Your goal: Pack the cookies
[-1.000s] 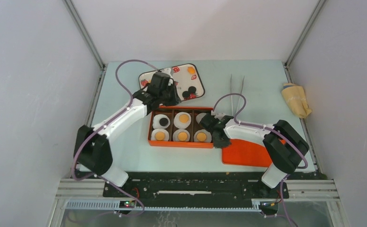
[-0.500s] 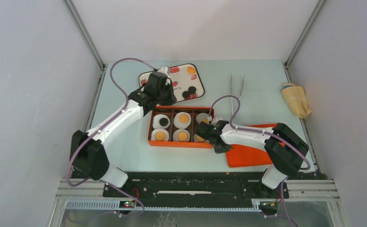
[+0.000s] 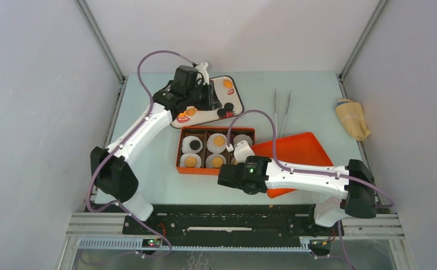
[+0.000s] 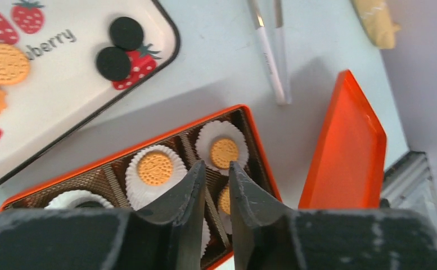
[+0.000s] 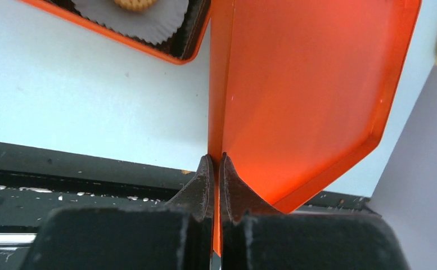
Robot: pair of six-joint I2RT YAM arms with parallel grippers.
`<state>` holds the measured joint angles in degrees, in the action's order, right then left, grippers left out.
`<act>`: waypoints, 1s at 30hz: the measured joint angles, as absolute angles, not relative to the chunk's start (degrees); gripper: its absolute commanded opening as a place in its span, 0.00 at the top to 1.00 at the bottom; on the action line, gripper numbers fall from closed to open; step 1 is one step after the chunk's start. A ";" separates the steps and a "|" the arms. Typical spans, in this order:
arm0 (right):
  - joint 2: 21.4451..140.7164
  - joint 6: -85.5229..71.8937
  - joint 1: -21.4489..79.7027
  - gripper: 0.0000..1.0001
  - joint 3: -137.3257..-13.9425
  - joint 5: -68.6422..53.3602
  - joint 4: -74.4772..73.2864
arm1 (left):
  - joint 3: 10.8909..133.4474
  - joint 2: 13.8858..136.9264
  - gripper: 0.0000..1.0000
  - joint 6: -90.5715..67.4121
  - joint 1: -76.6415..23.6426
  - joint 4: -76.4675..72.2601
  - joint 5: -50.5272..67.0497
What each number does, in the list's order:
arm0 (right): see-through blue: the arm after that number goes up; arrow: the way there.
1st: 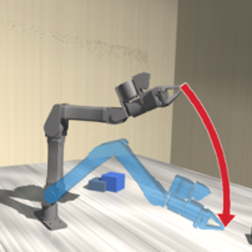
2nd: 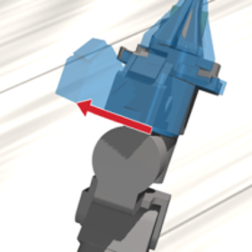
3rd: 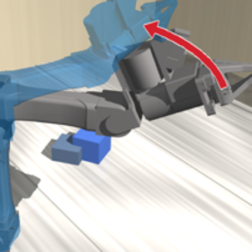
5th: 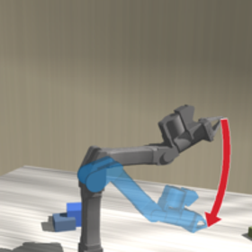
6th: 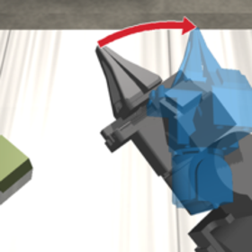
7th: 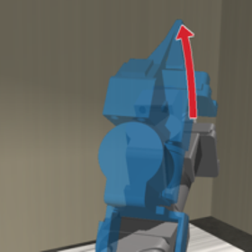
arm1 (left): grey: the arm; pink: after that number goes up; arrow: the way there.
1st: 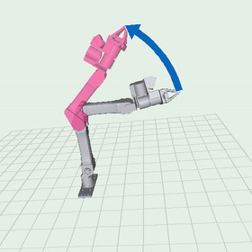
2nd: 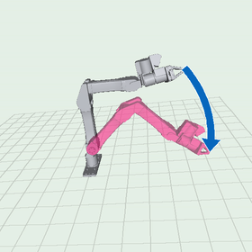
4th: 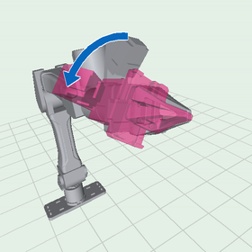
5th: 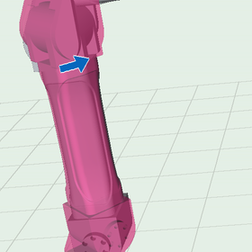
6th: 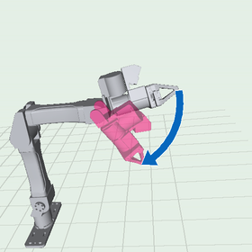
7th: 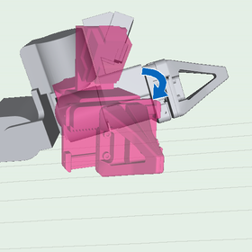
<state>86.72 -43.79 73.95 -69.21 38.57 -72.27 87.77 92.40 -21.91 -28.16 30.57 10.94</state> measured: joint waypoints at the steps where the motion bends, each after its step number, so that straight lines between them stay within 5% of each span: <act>1: 86.56 -43.55 74.74 1.00 -70.63 39.55 -73.14 | 88.01 92.40 0.65 -21.41 -27.79 30.55 13.02; 8: 86.61 -39.70 76.90 1.00 -77.67 46.52 -75.50 | 83.29 95.35 0.66 -22.50 -24.43 20.91 36.12; 15: 86.59 -30.00 77.08 1.00 -78.19 49.41 -71.02 | 76.38 99.90 0.55 -26.57 -23.07 9.37 51.88; 21: 86.59 -18.11 77.41 1.00 -78.17 47.35 -60.01 | 75.40 101.03 0.40 -30.70 -23.11 1.06 57.19; 30: 90.61 -9.78 77.67 1.00 -79.70 46.46 -52.64 | 72.07 101.27 0.39 -36.27 -23.00 -7.31 59.86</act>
